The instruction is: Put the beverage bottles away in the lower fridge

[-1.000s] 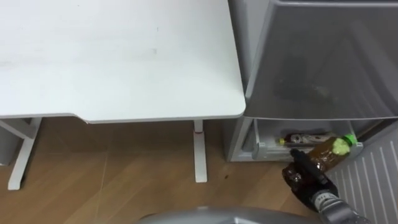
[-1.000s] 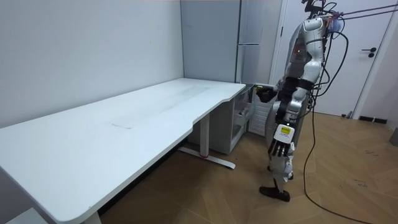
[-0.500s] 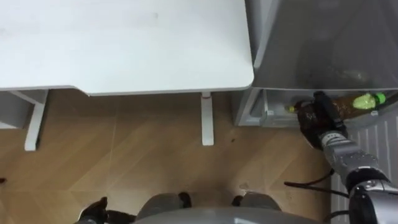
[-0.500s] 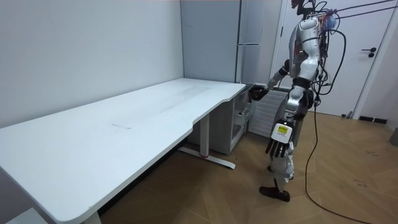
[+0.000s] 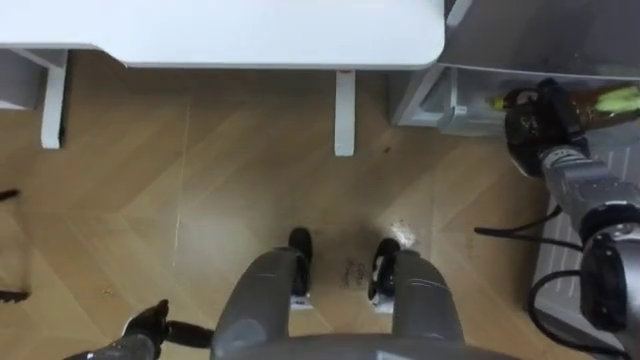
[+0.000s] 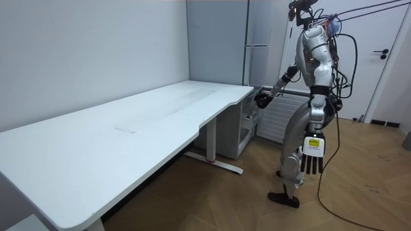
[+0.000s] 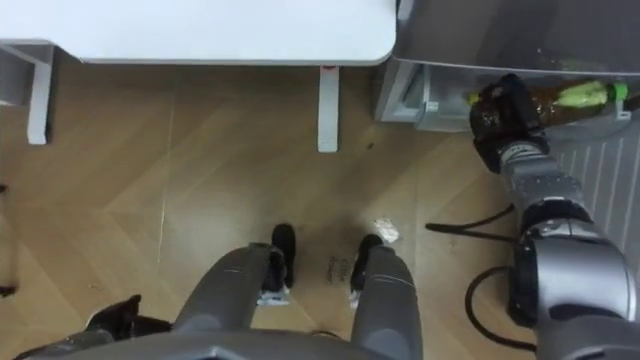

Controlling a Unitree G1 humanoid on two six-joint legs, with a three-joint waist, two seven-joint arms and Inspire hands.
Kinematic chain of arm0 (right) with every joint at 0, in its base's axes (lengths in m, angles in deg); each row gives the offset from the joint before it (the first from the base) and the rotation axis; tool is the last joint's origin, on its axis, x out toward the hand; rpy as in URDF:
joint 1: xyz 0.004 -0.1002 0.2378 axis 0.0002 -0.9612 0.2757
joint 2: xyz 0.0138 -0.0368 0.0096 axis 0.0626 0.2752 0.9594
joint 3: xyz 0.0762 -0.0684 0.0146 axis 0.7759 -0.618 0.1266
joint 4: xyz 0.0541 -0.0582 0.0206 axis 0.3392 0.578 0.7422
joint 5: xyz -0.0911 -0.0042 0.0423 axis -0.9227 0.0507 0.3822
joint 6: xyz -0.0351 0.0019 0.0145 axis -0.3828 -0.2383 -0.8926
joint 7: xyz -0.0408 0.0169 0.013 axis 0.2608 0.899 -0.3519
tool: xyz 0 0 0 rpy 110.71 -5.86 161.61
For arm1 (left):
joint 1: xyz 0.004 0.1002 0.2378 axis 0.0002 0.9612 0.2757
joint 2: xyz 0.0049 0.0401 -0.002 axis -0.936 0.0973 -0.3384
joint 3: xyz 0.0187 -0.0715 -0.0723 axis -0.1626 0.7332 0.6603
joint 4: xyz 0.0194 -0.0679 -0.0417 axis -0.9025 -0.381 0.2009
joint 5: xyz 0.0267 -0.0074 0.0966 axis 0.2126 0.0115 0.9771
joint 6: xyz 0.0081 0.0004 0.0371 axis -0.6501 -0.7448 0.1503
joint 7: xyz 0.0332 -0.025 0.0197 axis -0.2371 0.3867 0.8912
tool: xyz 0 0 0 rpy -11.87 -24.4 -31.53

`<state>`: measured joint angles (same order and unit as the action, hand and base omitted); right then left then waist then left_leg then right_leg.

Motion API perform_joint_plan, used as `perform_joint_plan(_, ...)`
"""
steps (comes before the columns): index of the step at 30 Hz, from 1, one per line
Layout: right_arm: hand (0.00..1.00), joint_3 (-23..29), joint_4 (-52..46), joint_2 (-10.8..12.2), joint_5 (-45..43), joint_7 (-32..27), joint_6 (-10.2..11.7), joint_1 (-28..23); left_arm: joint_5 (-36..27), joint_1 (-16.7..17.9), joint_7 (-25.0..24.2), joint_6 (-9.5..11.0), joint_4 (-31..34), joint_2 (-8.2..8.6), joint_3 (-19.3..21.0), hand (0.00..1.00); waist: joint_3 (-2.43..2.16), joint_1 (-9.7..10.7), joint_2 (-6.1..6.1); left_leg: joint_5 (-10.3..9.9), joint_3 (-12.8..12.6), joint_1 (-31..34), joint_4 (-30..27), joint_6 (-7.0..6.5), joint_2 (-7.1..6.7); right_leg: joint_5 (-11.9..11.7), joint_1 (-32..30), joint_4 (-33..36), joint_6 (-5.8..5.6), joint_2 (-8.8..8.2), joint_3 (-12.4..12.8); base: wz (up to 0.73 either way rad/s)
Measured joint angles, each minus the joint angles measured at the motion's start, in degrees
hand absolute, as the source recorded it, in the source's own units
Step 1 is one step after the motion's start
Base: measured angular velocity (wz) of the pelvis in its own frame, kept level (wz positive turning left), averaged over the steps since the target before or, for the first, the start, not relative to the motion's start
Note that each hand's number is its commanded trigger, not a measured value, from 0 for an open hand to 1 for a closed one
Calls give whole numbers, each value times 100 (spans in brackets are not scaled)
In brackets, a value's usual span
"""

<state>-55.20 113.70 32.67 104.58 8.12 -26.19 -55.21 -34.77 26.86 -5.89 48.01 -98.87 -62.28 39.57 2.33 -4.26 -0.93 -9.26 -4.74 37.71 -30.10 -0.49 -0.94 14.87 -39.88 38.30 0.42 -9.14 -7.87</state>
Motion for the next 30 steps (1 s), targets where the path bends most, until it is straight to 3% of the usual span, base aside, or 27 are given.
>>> perform_joint_plan(3, 100, -1, -3, -83, 5, -155, -4, 280, -44, -135, 46, 45, 2, -18, -4, 0, 65, -36, -106, 1, 18, 361, -202, 0, -40, 71, -370, 292, 40, -89, -13, 12)
perform_joint_plan(5, 100, -17, -3, -187, 2, -217, -3, 422, -53, -199, 80, 65, 67, -22, -69, 0, 73, -61, -142, -4, 25, 602, -359, -2, -7, 71, -567, 380, 47, -70, -12, 10)
perform_joint_plan(10, 100, -13, -110, -278, -35, -398, 2, 772, -280, -217, 200, 98, 100, -25, -130, 0, 69, -69, -153, -18, 11, 993, -518, -21, 99, -20, -838, 372, 82, -31, -141, 0)
perform_joint_plan(18, 98, -3, -312, -375, -337, -1090, 11, 962, -506, -215, 452, 166, 87, -30, -136, 0, 58, -84, -149, -20, -118, 1085, -566, -45, 119, -13, -922, 455, 60, -76, -147, 3)
perform_joint_plan(19, 65, -4, -311, -376, -342, -1140, 11, 985, -513, -215, 452, 166, 87, -30, -136, 0, 57, -83, -148, -20, -120, 1085, -565, -45, 120, -12, -924, 457, 61, -76, -146, 0)
perform_joint_plan(20, 3, -4, -311, -377, -341, -1235, 11, 1026, -522, -215, 452, 164, 88, -30, -136, 0, 53, -80, -141, -20, -121, 1085, -563, -46, 123, -10, -925, 459, 65, -76, -148, 0)
perform_joint_plan(30, 0, -20, -312, -427, -449, -1695, 229, 1151, -542, -215, 573, 169, 99, -30, -160, 0, 11, -212, -70, -20, -143, 1086, -556, -47, 119, 0, -973, 514, 68, -56, -76, -1)
